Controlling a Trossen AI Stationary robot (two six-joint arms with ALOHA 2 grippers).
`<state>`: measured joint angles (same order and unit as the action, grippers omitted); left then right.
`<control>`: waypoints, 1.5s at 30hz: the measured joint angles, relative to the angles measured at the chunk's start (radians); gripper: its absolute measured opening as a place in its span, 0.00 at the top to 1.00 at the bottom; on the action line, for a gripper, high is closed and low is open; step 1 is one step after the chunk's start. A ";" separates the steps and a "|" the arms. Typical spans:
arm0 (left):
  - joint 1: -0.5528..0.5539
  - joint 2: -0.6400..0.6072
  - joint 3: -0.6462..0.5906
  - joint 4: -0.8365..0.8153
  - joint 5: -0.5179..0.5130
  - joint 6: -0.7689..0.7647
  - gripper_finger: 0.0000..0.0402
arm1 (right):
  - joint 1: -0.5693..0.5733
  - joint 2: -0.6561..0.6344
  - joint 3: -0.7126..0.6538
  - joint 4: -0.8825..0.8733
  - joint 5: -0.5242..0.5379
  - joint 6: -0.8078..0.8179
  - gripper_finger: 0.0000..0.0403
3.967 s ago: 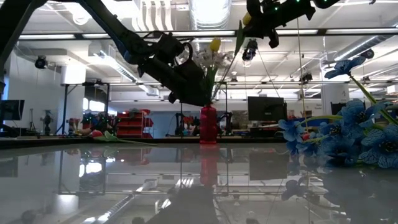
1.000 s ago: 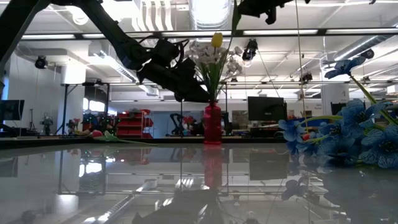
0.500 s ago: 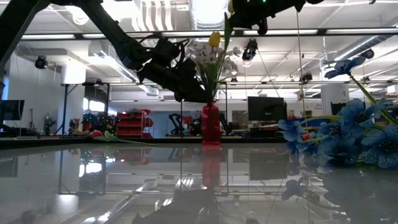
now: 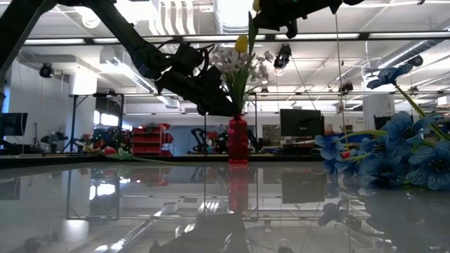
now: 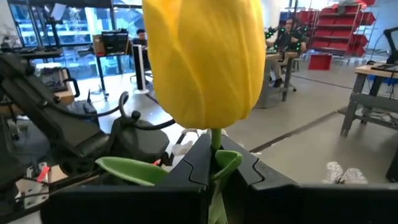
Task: Sort flowers into vase by color
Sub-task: Put the yellow flower into the red vase
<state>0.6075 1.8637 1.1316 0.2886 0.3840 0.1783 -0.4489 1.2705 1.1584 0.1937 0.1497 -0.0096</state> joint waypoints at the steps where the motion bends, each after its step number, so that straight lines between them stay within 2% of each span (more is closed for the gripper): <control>1: 0.000 0.000 0.000 0.000 0.000 0.000 0.45 | 0.003 0.004 0.000 0.000 0.000 -0.004 0.97; 13: -0.001 0.000 0.000 0.000 0.000 0.014 0.45 | 0.019 0.072 0.001 -0.045 0.013 0.018 0.97; 19: -0.001 0.000 -0.001 0.000 0.000 0.024 0.45 | 0.022 0.092 0.001 -0.048 0.011 0.092 0.97; 31: -0.002 0.000 -0.001 0.001 0.001 0.036 0.45 | 0.028 0.015 -0.002 -0.061 0.008 0.245 0.97; 36: -0.003 0.000 -0.001 0.001 0.001 0.049 0.45 | 0.028 0.017 -0.002 -0.061 0.006 0.249 0.97; 45: 0.000 -0.010 -0.001 -0.015 -0.007 0.056 0.45 | 0.033 0.017 -0.002 0.005 -0.092 0.212 0.97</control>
<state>0.6071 1.8538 1.1309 0.2734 0.3766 0.2343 -0.4164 1.2873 1.1564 0.1992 0.0580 0.2023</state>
